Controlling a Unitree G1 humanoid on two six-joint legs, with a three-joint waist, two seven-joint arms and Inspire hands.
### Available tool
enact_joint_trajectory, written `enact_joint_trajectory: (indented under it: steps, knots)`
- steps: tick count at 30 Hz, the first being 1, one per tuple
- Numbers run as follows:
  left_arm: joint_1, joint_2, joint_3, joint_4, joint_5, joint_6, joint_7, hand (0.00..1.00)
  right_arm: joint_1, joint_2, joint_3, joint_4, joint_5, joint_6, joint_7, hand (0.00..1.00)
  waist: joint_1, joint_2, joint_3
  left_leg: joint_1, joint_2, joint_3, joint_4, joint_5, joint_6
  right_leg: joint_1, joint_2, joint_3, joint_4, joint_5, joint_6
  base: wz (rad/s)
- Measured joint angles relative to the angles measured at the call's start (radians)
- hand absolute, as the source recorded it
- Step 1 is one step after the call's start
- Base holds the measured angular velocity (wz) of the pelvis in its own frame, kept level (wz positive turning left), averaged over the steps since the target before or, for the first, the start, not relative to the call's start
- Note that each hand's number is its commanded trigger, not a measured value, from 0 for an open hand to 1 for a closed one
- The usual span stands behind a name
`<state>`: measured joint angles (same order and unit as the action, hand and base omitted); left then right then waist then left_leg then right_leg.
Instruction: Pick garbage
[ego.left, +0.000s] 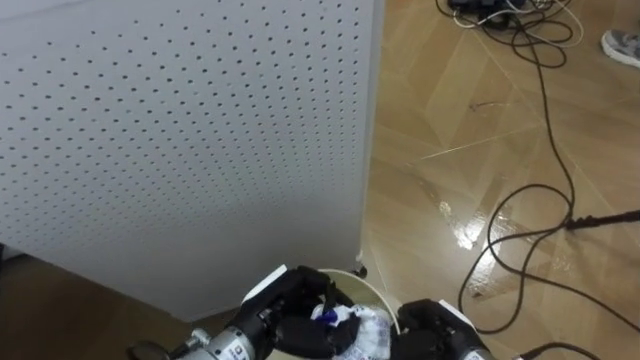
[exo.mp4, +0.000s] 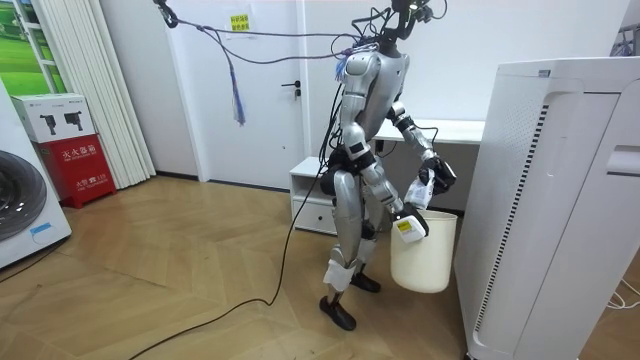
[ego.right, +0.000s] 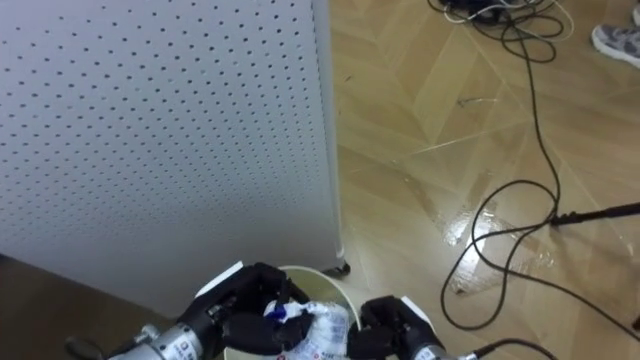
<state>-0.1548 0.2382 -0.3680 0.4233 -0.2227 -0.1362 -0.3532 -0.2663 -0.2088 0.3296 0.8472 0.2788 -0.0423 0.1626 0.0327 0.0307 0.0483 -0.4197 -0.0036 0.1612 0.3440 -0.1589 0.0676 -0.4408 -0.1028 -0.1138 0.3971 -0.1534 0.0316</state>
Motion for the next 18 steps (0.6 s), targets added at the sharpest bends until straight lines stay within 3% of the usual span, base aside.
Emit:
enact_joint_trajectory:
  steps: [1,7,18]
  knots:
    - [-0.002,-0.001,0.000,0.002,0.000,0.000,-0.002,0.00,-0.001,0.000,0.000,0.000,0.000,0.000,0.000,1.00,0.000,-0.001,-0.0004,-0.002,0.001,0.000,0.001,0.000,0.000,-0.001,0.000,0.000,0.000,0.000,-0.001,0.00]
    - [-0.010,-0.004,0.008,0.079,0.002,-0.004,-0.004,0.00,-0.010,-0.006,0.000,0.004,-0.001,0.000,-0.002,1.00,0.003,-0.003,-0.0007,-0.020,0.007,0.001,0.011,0.002,-0.002,-0.014,0.004,-0.008,0.000,0.005,-0.007,0.00]
    - [-0.009,0.008,0.014,0.113,0.084,-0.004,0.000,0.00,-0.010,-0.012,-0.001,0.025,-0.001,0.000,-0.008,1.00,0.003,-0.003,-0.0006,-0.026,0.010,-0.001,0.016,0.002,-0.003,-0.017,0.001,-0.026,0.003,0.007,-0.011,0.00]
